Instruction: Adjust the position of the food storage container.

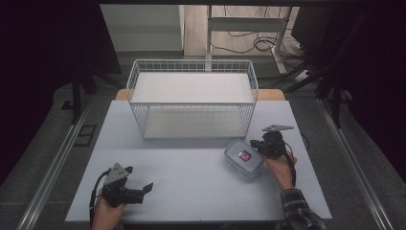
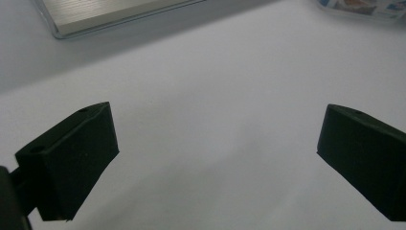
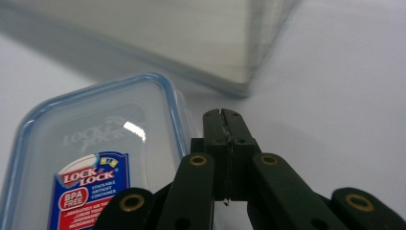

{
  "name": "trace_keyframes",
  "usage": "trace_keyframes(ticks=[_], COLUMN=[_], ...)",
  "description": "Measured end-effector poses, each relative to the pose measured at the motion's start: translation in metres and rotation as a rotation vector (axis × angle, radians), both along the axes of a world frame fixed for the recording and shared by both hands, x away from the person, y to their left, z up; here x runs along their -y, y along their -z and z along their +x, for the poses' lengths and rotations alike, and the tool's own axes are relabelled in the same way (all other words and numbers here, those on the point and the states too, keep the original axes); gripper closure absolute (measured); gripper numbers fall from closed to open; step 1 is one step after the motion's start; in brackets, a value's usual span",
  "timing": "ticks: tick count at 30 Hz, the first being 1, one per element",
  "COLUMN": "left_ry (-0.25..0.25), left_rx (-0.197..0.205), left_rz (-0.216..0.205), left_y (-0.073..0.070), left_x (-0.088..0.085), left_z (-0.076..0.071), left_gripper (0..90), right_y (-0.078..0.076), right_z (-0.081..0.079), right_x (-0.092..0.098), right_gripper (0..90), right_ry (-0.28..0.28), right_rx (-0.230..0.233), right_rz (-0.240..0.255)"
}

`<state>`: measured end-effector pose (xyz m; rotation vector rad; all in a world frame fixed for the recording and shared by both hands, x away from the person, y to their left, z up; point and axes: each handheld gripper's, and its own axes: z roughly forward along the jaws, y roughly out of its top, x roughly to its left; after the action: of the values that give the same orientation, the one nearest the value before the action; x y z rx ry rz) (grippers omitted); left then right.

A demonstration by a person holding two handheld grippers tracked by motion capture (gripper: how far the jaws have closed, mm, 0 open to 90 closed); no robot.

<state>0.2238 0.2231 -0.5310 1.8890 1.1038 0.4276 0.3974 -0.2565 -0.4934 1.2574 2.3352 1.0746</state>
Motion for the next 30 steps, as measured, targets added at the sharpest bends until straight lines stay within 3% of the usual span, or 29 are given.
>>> trace_keyframes(ticks=[2, 3, 4, 6, 8, 11, 12, 13, 16, 17, 18, 20, 24, 26, 30], left_ry=[0.001, 0.002, 0.003, 0.004, 0.009, 0.012, 0.014, 0.014, 0.015, 0.015, 0.014, 0.014, 0.017, 0.015, 0.010], left_rx=[-0.001, -0.002, -0.003, -0.005, -0.008, -0.010, -0.014, -0.014, -0.025, -0.025, -0.026, -0.025, -0.032, -0.032, -0.036], left_rz=[0.001, 0.001, 0.001, -0.001, 0.005, 0.005, 0.004, 0.004, -0.011, -0.011, -0.013, -0.011, -0.009, -0.006, -0.012], left_y=[0.000, 0.000, 0.000, 0.000, 0.000, 0.000, 0.000, 0.000, -0.001, -0.001, -0.001, -0.001, -0.001, -0.001, 0.000], left_x=[0.000, 0.000, 0.000, 0.001, 0.001, 0.001, 0.001, 0.001, 0.000, 0.000, 0.001, 0.001, 0.002, 0.002, 0.001], left_z=[0.000, 0.000, 0.000, 0.000, 0.000, -0.001, -0.001, -0.001, -0.002, -0.002, -0.003, -0.003, -0.002, -0.002, -0.001], left_gripper=[0.0, 0.0, 0.0, 0.0, 0.0, 0.0, 0.2, 0.4, 0.8, 0.8, 0.8, 0.8, 0.8, 0.9, 0.9], right_y=[0.001, 0.001, 0.003, 0.004, 0.005, -0.001, -0.009, -0.009, -0.014, -0.014, -0.013, -0.010, -0.003, 0.001, 0.004], right_z=[-0.006, -0.006, -0.011, -0.013, -0.021, -0.026, -0.031, -0.031, -0.050, -0.050, -0.061, -0.070, -0.080, -0.081, -0.077], right_x=[-0.018, -0.018, -0.033, -0.038, -0.058, -0.062, -0.057, -0.057, -0.032, -0.032, -0.019, -0.011, -0.004, -0.006, -0.017], right_gripper=[89.3, 89.3, 89.3, 89.3, 89.2, 89.2, 89.1, 89.1, 89.0, 89.0, 88.9, 88.9, 88.0, 88.8, 89.0], right_ry=[-0.055, -0.055, -0.112, -0.135, -0.209, -0.203, -0.172, -0.172, -0.115, -0.115, -0.073, -0.044, -0.015, -0.025, -0.034], right_rx=[-0.017, -0.017, -0.027, -0.032, -0.042, -0.005, 0.037, 0.037, 0.064, 0.064, 0.045, 0.024, -0.024, -0.061, -0.066], right_rz=[-0.005, -0.005, -0.002, -0.001, -0.007, -0.022, -0.029, -0.029, -0.065, -0.065, -0.070, -0.065, -0.069, -0.026, -0.019])
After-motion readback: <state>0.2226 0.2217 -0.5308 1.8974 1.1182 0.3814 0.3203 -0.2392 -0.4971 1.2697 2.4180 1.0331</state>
